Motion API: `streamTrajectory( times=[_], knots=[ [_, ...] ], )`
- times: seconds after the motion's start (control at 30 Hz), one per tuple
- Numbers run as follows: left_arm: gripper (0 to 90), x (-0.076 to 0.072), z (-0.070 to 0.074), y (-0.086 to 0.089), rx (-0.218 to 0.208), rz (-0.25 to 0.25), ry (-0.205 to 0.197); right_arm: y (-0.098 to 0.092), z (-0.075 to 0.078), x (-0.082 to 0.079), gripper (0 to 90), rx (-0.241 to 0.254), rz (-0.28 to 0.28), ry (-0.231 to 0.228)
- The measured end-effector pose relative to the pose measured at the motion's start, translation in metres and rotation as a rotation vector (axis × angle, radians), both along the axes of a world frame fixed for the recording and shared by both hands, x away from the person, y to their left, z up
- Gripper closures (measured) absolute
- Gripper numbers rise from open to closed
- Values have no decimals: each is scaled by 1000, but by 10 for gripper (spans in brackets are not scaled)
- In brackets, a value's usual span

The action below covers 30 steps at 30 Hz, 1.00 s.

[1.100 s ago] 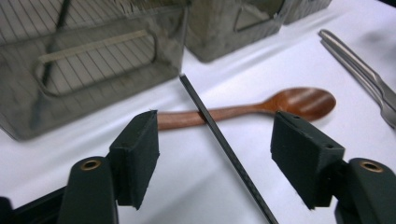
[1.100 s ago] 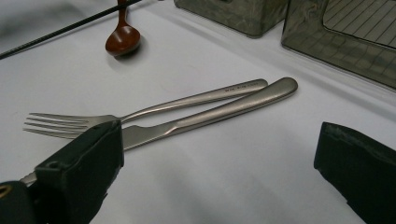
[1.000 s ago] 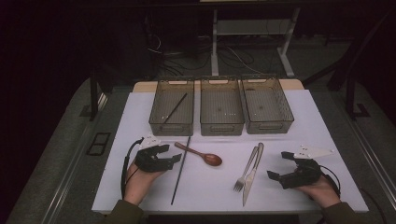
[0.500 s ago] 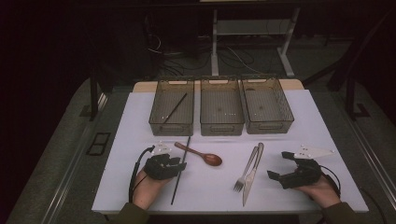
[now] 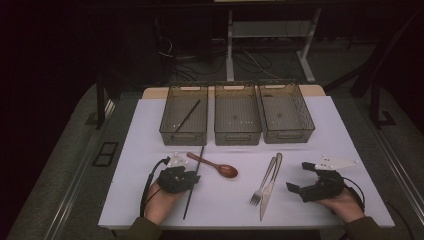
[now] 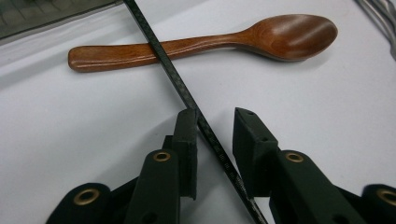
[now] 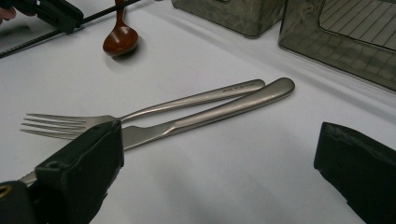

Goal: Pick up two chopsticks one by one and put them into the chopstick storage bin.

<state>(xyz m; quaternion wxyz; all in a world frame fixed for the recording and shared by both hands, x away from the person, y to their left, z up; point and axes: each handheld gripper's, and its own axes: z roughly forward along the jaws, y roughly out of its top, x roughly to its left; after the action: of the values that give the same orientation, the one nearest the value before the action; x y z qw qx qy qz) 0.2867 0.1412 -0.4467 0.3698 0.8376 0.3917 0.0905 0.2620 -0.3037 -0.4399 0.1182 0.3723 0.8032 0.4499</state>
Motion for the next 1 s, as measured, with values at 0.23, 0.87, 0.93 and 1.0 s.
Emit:
streamTrajectory(
  times=[0.23,0.87,0.93,1.0],
  knots=[
    [735,0,0,0,4,2,-1,0,0,0,9,0,0,-2],
    [801,4,2,1,12,-6,-6,0,0,0,10,3,0,2],
    [815,4,3,2,11,-7,-5,0,1,0,10,3,0,2],
    [825,4,3,2,7,-8,-3,0,1,0,10,3,1,1]
  ],
)
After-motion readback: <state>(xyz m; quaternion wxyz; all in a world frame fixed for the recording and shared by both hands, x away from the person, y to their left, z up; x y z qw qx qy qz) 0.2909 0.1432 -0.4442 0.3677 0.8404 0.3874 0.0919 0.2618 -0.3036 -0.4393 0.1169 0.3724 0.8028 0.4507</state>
